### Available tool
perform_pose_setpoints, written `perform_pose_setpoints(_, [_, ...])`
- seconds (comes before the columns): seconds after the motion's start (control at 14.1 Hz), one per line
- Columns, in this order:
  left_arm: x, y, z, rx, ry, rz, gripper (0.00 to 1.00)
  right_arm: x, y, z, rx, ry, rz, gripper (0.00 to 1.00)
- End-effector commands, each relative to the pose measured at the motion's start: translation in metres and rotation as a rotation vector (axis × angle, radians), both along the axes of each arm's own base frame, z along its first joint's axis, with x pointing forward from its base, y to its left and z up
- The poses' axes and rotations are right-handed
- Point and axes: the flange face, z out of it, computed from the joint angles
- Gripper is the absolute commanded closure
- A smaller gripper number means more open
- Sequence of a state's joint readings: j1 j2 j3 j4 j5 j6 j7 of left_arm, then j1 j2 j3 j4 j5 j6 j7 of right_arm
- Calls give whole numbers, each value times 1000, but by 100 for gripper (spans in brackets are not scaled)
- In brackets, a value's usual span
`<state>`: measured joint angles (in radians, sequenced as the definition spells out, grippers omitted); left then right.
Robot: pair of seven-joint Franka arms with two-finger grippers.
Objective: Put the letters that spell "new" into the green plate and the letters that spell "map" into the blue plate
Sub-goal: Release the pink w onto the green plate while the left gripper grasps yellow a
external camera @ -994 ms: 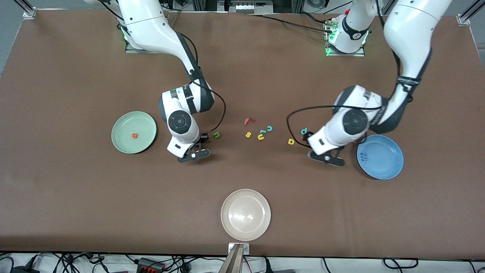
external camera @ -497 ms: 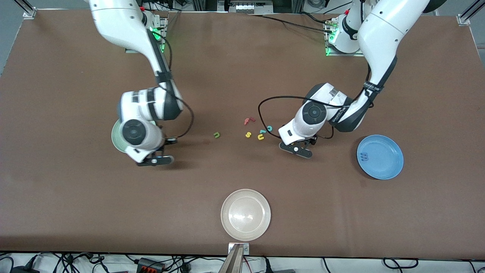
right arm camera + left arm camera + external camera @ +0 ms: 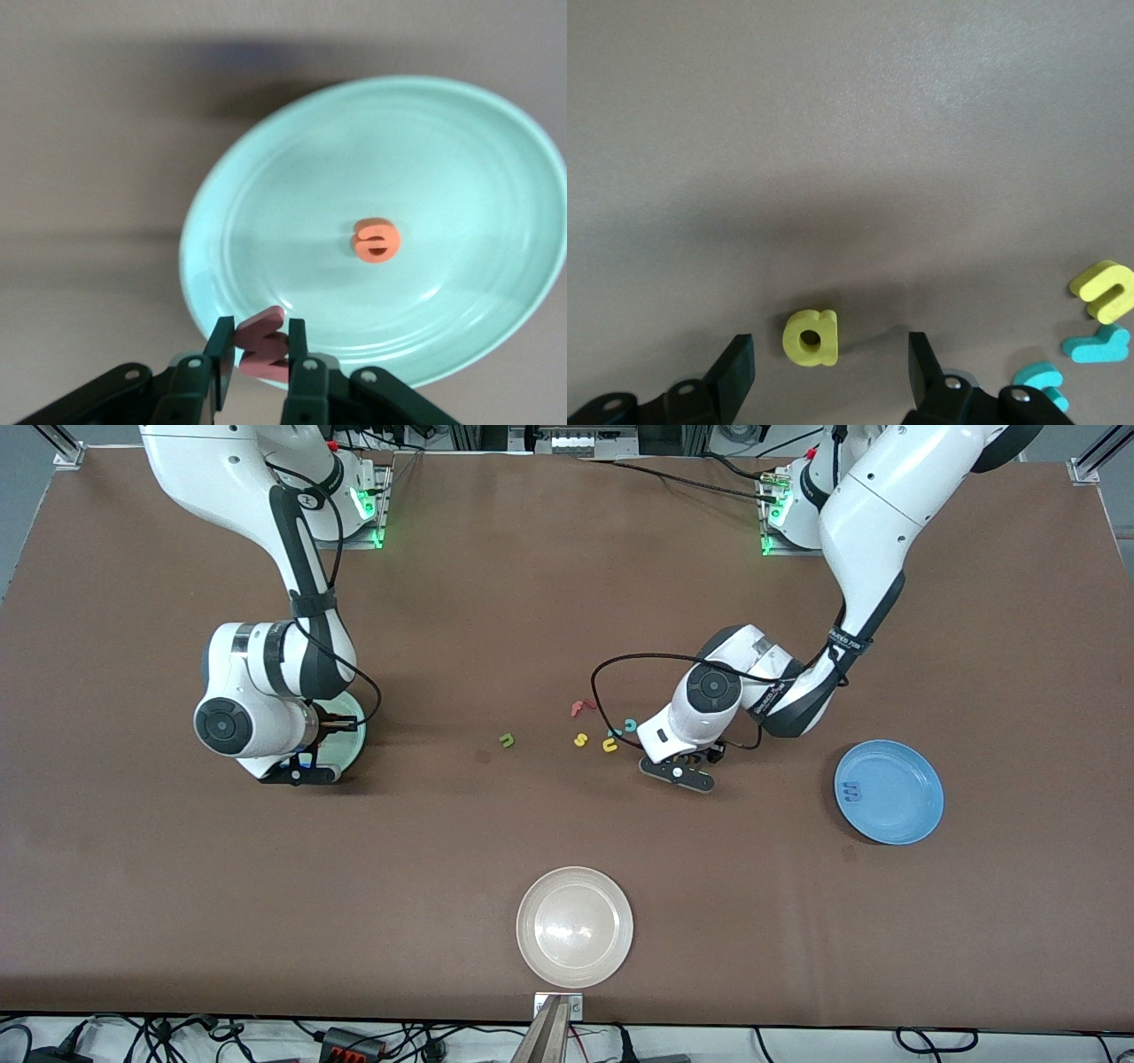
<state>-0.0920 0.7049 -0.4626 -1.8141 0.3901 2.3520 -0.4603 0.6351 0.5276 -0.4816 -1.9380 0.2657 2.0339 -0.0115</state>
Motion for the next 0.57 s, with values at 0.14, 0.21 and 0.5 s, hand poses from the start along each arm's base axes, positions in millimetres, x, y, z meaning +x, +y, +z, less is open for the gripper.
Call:
perform_pose_setpoints(0.14, [5,7,-4,16,-22,10,37,-17,-9,-22,-7,-37,-1,93])
perform_pose_setpoints(0.21, [4,8,-4,17,-21,11,51,-16,-11,-27,-13,-42,-2,92])
perform_pose_setpoints(0.5, [9,12,-1,18,-25,11,96,-10,-4,-11,4,-70,-12,0])
